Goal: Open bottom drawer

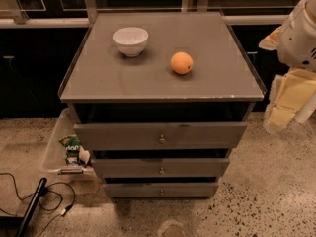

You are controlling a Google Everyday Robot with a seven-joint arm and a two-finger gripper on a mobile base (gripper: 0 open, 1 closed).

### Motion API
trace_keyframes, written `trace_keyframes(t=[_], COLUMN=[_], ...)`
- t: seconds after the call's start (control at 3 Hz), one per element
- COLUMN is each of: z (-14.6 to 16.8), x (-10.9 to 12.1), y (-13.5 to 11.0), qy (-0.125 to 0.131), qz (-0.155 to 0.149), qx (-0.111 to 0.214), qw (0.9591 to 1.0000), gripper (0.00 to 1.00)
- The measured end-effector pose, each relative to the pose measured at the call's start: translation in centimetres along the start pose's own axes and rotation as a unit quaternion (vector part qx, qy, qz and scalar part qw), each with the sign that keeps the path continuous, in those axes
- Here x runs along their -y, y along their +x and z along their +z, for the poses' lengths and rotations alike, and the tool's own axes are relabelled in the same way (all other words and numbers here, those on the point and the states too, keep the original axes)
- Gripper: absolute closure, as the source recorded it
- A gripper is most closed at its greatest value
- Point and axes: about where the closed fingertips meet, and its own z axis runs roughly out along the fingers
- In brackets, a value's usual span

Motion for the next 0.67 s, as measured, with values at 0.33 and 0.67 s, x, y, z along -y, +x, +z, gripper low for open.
trace_keyframes(t=[0.33,0.67], z=[0.0,2.8], x=[0.0,-1.3], y=[0.0,0.9], qy=[0.000,-0.021], qz=[0.000,0.000], qx=[0.000,0.008], qw=[1.0000,0.9998], gripper=[0.00,0.00])
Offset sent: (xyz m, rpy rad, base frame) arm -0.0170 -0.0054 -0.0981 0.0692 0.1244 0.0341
